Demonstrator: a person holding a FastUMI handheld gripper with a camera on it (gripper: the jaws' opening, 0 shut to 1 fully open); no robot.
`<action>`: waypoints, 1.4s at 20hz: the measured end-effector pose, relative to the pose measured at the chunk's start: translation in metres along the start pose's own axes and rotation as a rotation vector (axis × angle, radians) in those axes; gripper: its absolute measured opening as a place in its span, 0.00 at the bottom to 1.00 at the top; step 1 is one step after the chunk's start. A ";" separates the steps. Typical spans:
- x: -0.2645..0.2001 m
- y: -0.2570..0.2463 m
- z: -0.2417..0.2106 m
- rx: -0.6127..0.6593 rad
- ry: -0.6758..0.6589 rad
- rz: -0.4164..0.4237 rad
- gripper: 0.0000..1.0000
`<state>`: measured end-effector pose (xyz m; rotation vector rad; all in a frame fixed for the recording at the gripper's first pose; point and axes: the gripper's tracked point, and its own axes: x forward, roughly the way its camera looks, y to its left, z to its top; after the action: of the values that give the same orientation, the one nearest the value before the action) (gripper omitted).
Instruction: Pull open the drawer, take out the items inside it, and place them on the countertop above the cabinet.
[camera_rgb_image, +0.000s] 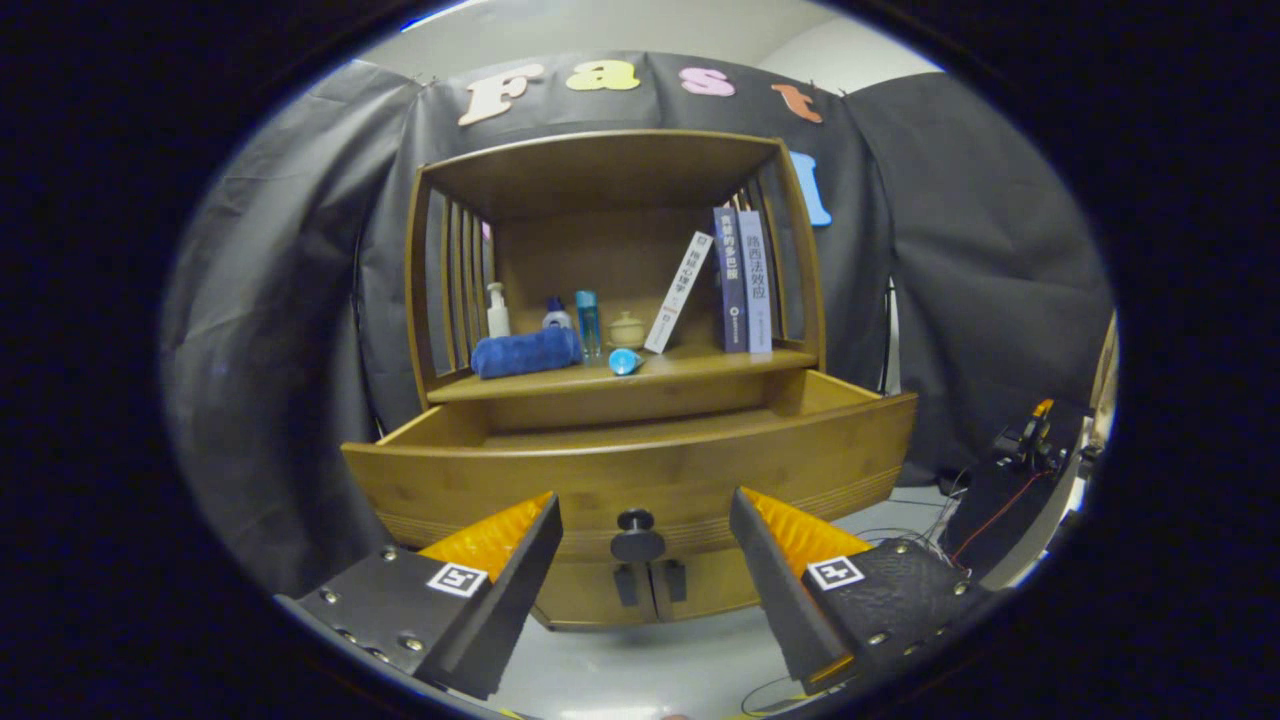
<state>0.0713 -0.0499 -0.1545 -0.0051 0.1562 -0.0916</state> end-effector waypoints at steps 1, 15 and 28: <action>0.004 0.002 -0.005 -0.005 0.010 0.001 1.00; 0.098 0.033 -0.017 0.034 -0.001 0.070 0.98; 0.167 0.041 -0.008 0.031 0.120 0.088 0.98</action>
<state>0.2382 -0.0245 -0.1885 0.0381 0.2746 -0.0068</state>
